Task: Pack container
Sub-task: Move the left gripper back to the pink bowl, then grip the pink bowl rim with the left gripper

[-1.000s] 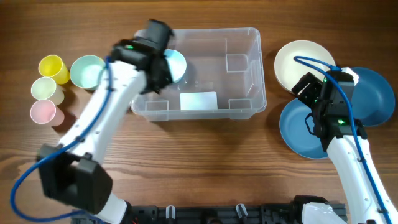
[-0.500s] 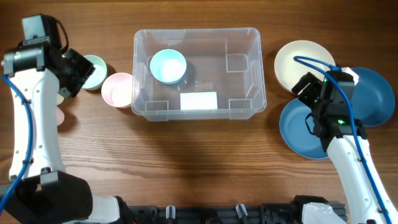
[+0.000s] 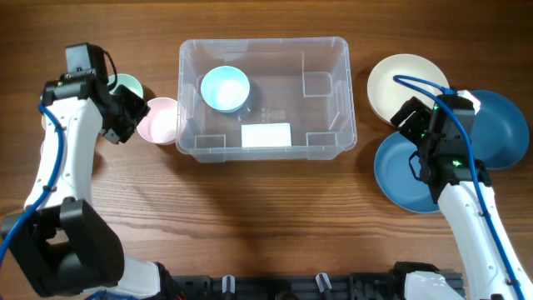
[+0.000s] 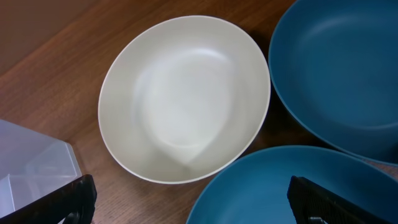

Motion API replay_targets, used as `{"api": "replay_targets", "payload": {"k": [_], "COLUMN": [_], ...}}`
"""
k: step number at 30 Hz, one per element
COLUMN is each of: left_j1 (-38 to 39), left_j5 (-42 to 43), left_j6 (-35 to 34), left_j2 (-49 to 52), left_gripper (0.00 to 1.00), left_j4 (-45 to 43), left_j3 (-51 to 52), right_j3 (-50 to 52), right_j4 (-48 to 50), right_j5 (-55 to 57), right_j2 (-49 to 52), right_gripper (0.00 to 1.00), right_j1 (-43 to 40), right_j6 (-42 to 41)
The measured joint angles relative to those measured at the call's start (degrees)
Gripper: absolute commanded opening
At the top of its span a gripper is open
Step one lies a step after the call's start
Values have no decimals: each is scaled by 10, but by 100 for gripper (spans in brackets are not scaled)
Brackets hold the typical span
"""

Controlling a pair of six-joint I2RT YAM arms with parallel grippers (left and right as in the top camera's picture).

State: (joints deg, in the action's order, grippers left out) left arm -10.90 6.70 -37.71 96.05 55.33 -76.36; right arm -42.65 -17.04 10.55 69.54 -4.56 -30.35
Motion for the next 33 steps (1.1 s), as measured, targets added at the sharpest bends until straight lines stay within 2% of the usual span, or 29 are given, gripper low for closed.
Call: {"api": "replay_targets", "payload": {"k": [13,18,22,33], "left_j1": [-1,-1,-1,-1], "left_j5": [20,21,22,22], "left_j6": [-4,-11,-26,-44], "left_j2": [0,0,0,0], "left_gripper": [47,47,44,40], "left_j4": [-110,-130,-150,-153], "left_j3": [125,137,152,160], "right_j3": [0,0,0,0], "right_j4": [0,0,0,0], "right_j5": [0,0,0,0], "right_j2": [0,0,0,0], "right_gripper": [100,100,100,100], "right_j1": [0,0,0,0], "right_j6": [0,0,0,0]}}
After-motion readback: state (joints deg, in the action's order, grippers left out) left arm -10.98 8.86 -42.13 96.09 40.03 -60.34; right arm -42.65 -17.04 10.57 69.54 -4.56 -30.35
